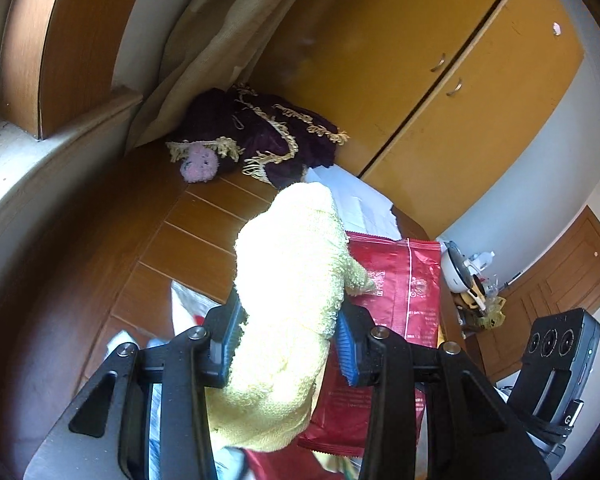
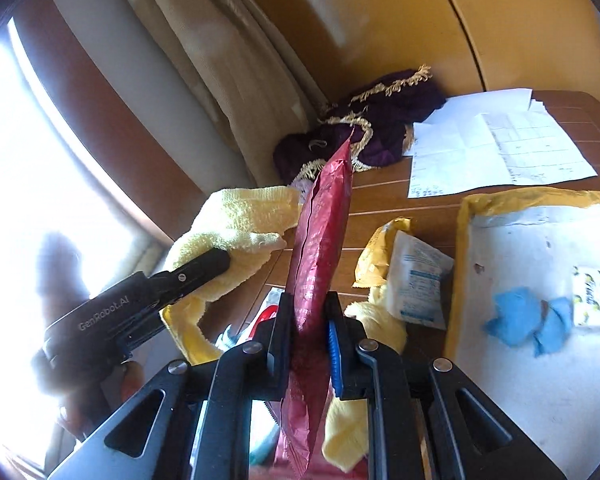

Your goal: Organize soft objects

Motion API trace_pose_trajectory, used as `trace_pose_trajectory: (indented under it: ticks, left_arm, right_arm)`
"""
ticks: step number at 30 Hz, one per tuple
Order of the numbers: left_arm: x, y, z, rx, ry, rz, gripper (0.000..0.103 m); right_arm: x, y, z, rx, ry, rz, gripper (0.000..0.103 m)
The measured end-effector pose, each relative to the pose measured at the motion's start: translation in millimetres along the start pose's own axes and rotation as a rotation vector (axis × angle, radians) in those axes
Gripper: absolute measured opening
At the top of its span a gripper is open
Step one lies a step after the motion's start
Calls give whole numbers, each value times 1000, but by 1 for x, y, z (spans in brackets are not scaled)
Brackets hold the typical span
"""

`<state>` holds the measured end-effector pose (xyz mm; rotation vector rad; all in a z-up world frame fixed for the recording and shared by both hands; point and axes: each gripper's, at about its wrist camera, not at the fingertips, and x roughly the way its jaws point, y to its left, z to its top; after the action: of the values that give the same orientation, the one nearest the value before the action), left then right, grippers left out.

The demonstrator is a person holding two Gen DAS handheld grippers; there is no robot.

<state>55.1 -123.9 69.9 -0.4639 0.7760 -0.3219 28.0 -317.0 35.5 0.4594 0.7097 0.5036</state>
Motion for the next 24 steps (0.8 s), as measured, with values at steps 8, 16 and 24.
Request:
trace_pose_trajectory:
  ticks: [8,16,24]
  left_arm:
    - [-15,-38,-14,16,-26,-42,37]
    - [0,-75,-29,53,19,-69,37]
    - [22,-112,-46,76,78,-103,37]
  right_arm:
    - [-43,-26,-7,40,-46,63,16]
    - [-70,-58,-12,58,-83,7,16]
    - [-91,-91,-15,81,-85,-77,16]
